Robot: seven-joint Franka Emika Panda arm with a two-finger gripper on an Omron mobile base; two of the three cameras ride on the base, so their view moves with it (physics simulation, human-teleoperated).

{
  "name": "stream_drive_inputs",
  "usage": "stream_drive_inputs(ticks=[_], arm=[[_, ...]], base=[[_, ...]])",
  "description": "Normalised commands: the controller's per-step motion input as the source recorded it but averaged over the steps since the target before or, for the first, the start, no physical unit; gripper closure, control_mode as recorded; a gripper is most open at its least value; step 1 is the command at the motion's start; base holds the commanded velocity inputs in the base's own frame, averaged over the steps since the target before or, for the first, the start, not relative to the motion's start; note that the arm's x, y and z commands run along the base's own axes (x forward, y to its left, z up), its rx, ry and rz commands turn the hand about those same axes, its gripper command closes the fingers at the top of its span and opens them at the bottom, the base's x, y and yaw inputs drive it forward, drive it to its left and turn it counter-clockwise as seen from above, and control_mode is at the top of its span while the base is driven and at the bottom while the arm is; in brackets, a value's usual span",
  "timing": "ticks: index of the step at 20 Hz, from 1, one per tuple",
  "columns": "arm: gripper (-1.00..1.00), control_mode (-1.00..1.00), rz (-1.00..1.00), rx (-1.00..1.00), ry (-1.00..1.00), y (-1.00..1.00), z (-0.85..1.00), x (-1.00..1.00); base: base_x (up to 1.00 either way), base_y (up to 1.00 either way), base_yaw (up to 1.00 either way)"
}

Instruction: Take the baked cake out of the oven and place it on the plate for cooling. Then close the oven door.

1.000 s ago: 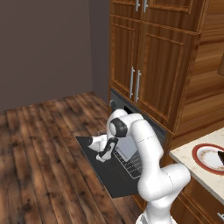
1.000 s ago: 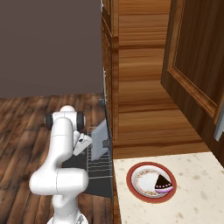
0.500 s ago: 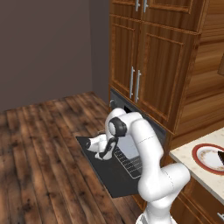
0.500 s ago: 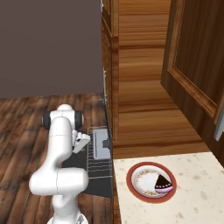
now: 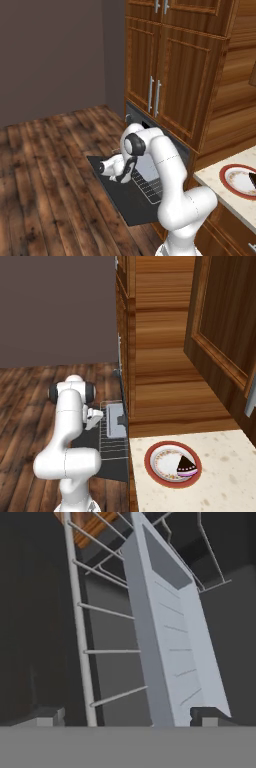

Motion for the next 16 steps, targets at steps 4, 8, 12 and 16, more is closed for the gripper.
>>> stream_drive_inputs(ticks=[4, 8, 12, 16], arm=[[-1.00, -1.00, -0.01, -0.09, -0.08, 0.00, 0.00, 0.20], [-1.00, -1.00, -0.01, -0.09, -0.04, 0.00, 0.00, 0.29], [-1.00, -1.00, -0.01, -0.09, -0.01, 0.00, 0.00, 0.34], [-1.00, -1.00, -0.01, -0.07, 0.00, 0.00, -0.01, 0.39]], base=[[0.00, 0.00, 0.00], [0.00, 0.00, 0.00], [0.00, 0.00, 0.00], [0.00, 0.00, 0.00]])
